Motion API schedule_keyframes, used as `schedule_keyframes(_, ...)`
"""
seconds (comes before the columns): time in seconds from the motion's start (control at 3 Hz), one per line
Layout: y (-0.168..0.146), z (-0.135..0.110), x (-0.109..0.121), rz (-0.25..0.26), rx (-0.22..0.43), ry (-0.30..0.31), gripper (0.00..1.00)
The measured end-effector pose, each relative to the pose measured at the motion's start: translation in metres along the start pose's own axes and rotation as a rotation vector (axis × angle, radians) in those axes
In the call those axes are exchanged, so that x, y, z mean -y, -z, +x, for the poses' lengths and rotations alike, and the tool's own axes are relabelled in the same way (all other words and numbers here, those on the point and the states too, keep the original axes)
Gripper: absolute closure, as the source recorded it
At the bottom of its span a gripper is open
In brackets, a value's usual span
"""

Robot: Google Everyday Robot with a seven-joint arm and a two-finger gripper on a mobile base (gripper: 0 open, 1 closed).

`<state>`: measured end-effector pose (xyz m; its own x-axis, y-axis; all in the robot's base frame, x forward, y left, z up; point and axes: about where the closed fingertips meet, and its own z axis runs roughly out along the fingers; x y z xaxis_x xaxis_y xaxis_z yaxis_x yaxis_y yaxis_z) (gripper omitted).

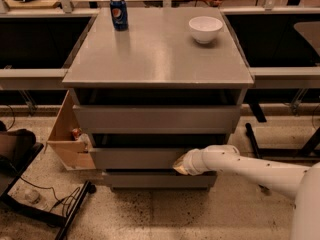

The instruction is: Close middle drawer

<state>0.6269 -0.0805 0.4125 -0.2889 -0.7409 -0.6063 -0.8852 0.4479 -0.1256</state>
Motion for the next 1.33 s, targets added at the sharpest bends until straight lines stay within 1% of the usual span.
schedule_keyframes(1.0,-0.0001,0.0,-0.0001,0.0,0.0,0.0,0.12)
schedule_keyframes(1.33,0.0007,0.0007,-0.0014,0.0,0.0,0.0,0.0)
